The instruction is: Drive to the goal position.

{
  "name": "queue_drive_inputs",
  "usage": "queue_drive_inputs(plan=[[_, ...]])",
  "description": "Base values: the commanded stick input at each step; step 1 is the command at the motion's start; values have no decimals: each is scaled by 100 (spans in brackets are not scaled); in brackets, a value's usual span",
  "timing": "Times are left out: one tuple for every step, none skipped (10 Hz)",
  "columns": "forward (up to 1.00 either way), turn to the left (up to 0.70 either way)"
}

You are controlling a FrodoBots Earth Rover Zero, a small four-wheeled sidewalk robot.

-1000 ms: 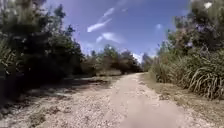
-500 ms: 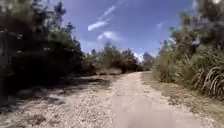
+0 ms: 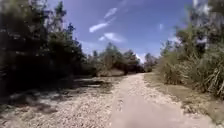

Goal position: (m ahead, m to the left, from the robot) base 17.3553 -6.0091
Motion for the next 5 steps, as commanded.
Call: queue_drive_inputs(plan=[[70,0],[70,0],[70,0],[70,0],[70,0]])
